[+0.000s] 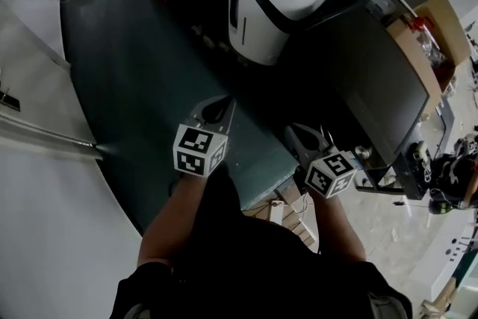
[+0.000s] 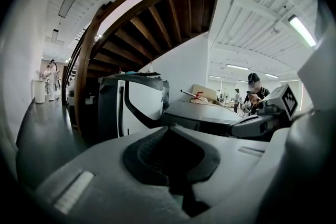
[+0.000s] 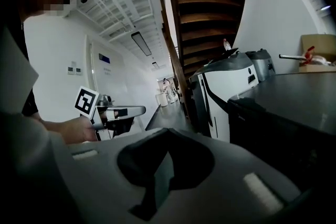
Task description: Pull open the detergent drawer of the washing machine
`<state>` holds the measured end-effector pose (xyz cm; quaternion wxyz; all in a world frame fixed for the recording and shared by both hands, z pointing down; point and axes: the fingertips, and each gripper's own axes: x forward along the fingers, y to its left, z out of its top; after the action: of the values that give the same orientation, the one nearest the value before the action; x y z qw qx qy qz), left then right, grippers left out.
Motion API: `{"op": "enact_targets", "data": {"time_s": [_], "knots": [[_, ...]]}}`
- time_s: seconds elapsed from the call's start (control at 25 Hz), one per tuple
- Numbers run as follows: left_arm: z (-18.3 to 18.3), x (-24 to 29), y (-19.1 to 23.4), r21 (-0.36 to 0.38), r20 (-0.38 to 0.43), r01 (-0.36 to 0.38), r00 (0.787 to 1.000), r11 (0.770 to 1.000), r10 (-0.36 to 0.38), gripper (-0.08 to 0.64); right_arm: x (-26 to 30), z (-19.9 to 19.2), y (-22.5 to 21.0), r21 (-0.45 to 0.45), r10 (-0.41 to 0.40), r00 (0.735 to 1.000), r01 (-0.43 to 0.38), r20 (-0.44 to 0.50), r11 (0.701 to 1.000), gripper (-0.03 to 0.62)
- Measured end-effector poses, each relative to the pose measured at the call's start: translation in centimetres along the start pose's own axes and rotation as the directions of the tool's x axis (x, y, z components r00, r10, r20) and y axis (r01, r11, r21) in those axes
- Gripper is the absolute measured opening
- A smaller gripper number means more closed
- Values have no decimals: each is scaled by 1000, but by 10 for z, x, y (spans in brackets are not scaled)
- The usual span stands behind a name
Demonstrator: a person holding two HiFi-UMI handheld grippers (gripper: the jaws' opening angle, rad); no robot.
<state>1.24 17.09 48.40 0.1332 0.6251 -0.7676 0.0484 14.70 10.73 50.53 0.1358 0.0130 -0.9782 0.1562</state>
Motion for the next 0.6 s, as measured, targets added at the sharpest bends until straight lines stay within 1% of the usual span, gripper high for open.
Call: {"op": "enact_targets", "data": {"time_s": [0.08,0.2,0.28,0.36,0.48,0.6], "knots": [[9,20,31,-11,-27,20,999,1000,-21,11,36,28,-13,-9,-13,1000,13,-13,1000,3],[21,45,74,-34,-83,50,995,998,-53,11,88,71,-26,3,-34,999,34,-17,999,3],[30,57,93,-45,-120,78,989,996,-83,11,112,102,-27,5,-40,999,40,-4,999,3],[44,67,107,-40,-138,102,985,994,-107,11,129,127,-26,-8,-43,999,43,7,999,3],[61,77,115,-31,-135,128,982,991,-131,11,140,133,-32,-10,-66,998,65,-19,998,3],[67,84,122,-46,-139,137,980,989,-143,11,143,125,-46,34,-108,993,110,-56,993,3]]}}
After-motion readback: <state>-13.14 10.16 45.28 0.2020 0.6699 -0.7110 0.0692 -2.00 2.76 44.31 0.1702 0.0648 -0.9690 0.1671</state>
